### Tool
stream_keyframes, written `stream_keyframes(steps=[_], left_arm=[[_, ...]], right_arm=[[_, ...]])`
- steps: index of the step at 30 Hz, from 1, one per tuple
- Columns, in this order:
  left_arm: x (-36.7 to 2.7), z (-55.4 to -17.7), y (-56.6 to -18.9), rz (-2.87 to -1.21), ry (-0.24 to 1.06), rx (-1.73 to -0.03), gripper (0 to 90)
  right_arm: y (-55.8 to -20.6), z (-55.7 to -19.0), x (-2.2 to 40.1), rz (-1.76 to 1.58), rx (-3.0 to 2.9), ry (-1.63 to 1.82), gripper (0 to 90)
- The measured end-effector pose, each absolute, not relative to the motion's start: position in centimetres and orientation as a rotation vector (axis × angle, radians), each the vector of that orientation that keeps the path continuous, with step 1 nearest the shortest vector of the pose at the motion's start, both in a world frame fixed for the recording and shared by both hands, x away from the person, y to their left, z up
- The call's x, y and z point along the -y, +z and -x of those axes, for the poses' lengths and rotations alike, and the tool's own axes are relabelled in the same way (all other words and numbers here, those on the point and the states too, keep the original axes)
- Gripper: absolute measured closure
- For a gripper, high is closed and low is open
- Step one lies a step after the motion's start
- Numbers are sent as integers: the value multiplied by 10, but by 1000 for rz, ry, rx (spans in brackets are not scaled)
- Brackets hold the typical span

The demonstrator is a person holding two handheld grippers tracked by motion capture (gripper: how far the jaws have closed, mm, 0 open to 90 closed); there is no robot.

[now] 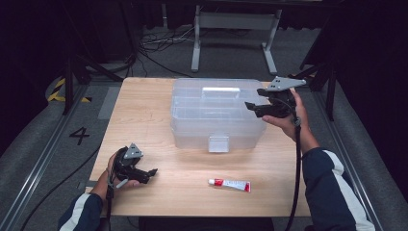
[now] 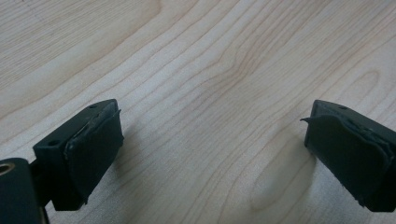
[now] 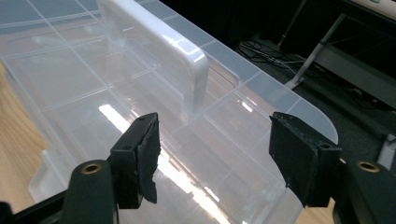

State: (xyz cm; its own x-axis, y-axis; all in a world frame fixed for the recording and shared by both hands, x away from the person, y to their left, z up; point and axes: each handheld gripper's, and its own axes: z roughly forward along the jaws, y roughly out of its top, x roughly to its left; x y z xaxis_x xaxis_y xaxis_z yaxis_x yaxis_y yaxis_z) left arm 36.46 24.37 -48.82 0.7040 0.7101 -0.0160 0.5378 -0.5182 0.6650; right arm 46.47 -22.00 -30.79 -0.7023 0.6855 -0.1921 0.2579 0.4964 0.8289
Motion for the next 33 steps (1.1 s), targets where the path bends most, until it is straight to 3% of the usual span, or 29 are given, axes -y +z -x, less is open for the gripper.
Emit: stream_keyframes(steps=[6, 20, 33], left_arm=[[-244, -365, -488, -2252, 340, -947, 46], [-244, -364, -488, -2249, 338, -948, 48], [-239, -376, -488, -2259, 328, -930, 63]], right_arm=[[-307, -472, 211, -763, -2250, 1105, 357], [-306, -490, 185, -740, -2300, 1054, 484], [-306, -499, 161, -726, -2317, 945, 672]])
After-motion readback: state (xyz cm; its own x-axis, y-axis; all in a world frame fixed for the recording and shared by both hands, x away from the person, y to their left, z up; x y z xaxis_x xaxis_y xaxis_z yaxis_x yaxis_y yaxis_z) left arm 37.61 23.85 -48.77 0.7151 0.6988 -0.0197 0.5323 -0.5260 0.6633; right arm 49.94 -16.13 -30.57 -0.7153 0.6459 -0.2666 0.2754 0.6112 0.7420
